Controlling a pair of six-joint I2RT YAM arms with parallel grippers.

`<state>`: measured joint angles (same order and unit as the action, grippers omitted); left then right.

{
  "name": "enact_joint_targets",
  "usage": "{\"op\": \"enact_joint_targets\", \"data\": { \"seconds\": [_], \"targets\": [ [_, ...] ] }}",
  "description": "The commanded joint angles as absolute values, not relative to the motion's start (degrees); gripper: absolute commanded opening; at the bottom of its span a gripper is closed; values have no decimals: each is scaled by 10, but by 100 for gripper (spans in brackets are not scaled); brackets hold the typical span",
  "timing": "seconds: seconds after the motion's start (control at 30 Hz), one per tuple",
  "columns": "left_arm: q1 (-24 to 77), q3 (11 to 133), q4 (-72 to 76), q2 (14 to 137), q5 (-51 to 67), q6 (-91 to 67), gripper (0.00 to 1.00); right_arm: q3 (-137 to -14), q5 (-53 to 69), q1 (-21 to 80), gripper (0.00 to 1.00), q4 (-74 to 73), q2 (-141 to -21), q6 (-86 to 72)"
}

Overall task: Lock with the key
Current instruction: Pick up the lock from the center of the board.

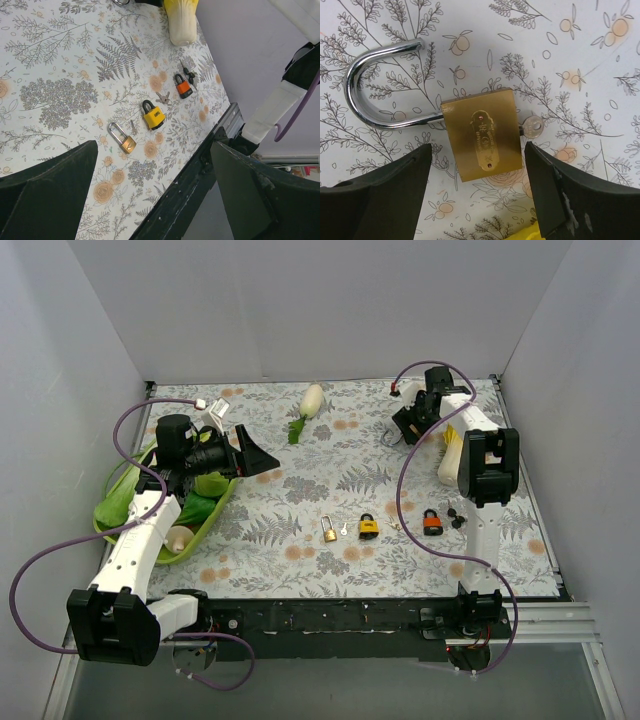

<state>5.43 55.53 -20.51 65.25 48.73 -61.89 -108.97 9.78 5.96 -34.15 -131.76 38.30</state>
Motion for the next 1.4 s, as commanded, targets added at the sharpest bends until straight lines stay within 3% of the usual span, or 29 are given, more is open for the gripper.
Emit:
{"op": "enact_joint_targets", "data": {
  "seconds": [0.0,0.3,0.5,0.53,0.6,0.63,0.67,1.03,1.37],
  "targets": [
    [52,560,-201,649,497,-610,98,-1114,125,56,81,-362,-1335,396],
    [52,567,-203,650,498,-611,98,-1105,163,56,57,-389,-1332,385],
    [52,568,-204,646,497,-615,98,-1007,159,67,38,-366,-1267,379],
    [52,567,-203,645,498,-615,98,-994,157,71,28,-361,-1248,376],
    [52,563,-203,642,498,-617,98,-958,157,76,19,-351,-1228,362],
    [52,561,-202,642,500,-616,98,-948,159,82,4,-344,-1205,357],
    [52,559,-203,642,500,-615,98,-936,161,84,1,-330,-1195,352],
    [52,540,-162,659,509,-599,98,-957,205,105,1,-340,-1129,260],
    [73,550,-126,666,528,-323,91,-941,267,127,1,-407,-1089,184]
  ]
}}
